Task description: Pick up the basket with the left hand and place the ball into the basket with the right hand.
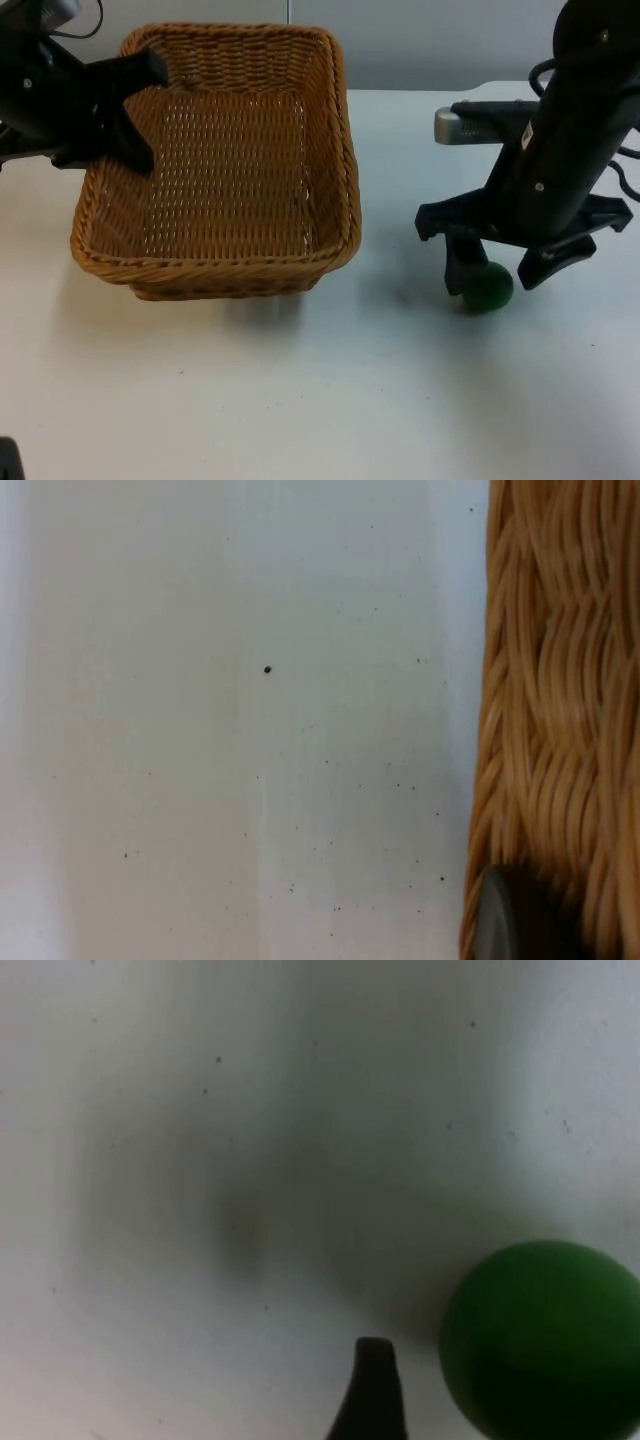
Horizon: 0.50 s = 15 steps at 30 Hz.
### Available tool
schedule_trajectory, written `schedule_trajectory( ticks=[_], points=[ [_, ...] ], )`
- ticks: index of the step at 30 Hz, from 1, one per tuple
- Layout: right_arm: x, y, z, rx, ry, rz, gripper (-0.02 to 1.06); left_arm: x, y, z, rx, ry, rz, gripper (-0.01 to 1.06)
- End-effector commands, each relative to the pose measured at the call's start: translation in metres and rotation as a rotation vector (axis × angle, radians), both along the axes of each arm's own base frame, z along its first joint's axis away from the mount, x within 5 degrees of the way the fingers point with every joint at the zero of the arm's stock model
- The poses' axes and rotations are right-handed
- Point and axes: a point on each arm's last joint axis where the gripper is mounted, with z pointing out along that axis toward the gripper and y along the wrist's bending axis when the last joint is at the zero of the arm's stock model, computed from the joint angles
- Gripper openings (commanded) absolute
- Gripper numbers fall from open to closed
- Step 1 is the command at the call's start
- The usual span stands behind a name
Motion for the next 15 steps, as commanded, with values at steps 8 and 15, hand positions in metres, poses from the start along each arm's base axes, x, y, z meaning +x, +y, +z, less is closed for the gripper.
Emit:
schedule_trajectory(
  ticks=[8,15],
  points=[
    [0.0034,0.0031,-0.0072,0.005,-0.017,-0.009,0.67,0.0018,-0.0005,0.008,-0.019,-0.02,0.016,0.0],
    [0.0035,0.0031,-0.0095,0.006,-0.012,-0.03,0.65,0.0018,-0.0005,0.008,-0.019,-0.02,0.016,0.0]
  ],
)
